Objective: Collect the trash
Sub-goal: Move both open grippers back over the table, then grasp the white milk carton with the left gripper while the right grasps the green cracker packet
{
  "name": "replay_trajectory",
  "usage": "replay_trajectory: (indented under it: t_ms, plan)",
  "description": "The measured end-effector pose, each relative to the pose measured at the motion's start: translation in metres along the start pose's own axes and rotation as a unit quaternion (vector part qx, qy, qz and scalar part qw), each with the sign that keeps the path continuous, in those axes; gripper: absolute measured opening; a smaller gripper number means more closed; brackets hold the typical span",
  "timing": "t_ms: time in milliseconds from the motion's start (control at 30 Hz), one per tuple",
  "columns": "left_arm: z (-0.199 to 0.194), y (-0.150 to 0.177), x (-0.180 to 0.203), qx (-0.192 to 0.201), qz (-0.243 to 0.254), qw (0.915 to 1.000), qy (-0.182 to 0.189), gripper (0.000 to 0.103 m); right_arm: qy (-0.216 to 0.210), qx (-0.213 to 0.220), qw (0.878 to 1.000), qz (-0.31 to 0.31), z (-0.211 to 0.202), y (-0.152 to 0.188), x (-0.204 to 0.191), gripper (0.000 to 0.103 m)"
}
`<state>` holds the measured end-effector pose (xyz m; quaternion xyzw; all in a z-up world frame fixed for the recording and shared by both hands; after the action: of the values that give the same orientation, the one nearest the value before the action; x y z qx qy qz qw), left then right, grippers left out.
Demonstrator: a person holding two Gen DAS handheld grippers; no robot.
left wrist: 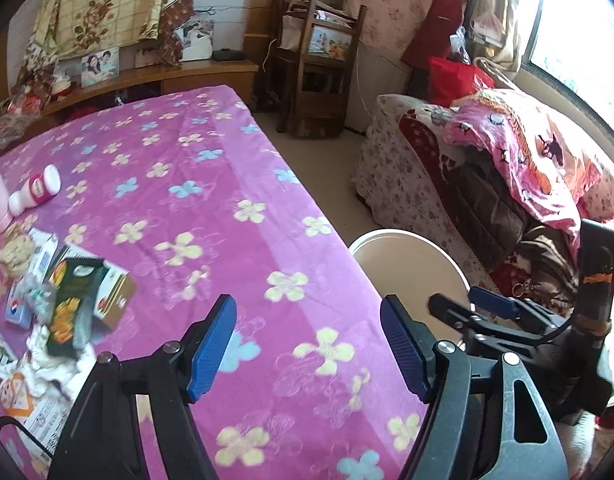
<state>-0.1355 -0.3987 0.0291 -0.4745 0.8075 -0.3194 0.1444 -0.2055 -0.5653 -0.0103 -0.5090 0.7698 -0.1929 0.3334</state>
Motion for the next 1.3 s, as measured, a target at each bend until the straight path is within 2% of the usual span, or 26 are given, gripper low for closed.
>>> replay_trajectory:
  t_ms: [167,333,633,967,1133,1300]
  plan:
    - [-0.023,0.004,-0.018,0.003,-0.019,0.9998,0.010,0.075,-0.020,-0.008,1.000,-0.020,0.007,0.003,-0.034,0.073]
    - [-0.045,0.012,-0.047,0.007,-0.035,0.9994,-0.006,0.075,-0.043,-0.019,0.998,-0.042,0.016,0.008,-0.068,0.073]
    - [-0.056,0.033,-0.143,-0.002,-0.085,0.9929,-0.083,0.075,-0.092,-0.049,0.990,-0.091,0.042,0.023,-0.142,0.073]
    - [-0.061,0.055,-0.257,-0.006,-0.163,0.9735,-0.161,0.075,-0.131,-0.077,0.982,-0.114,0.070,0.032,-0.200,0.073]
    - [-0.058,0.055,-0.305,-0.011,-0.208,0.9609,-0.183,0.075,-0.145,-0.086,0.979,-0.119,0.083,0.026,-0.228,0.073]
    - [-0.043,0.054,-0.344,-0.027,-0.266,0.9460,-0.183,0.075,-0.145,-0.093,0.977,-0.124,0.107,0.011,-0.261,0.073]
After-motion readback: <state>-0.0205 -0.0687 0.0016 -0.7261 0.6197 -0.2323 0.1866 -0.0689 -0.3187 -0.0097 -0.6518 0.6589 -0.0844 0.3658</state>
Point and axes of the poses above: each gripper's, at about its wrist camera, not at the fingertips, and z roughly the way its jaws point, x to its right, y to its underside, the point moved 6 cm from there along z, roughly the way its jaws point, and after that the axes turned 11 degrees about -y, right-handed, at the moved point
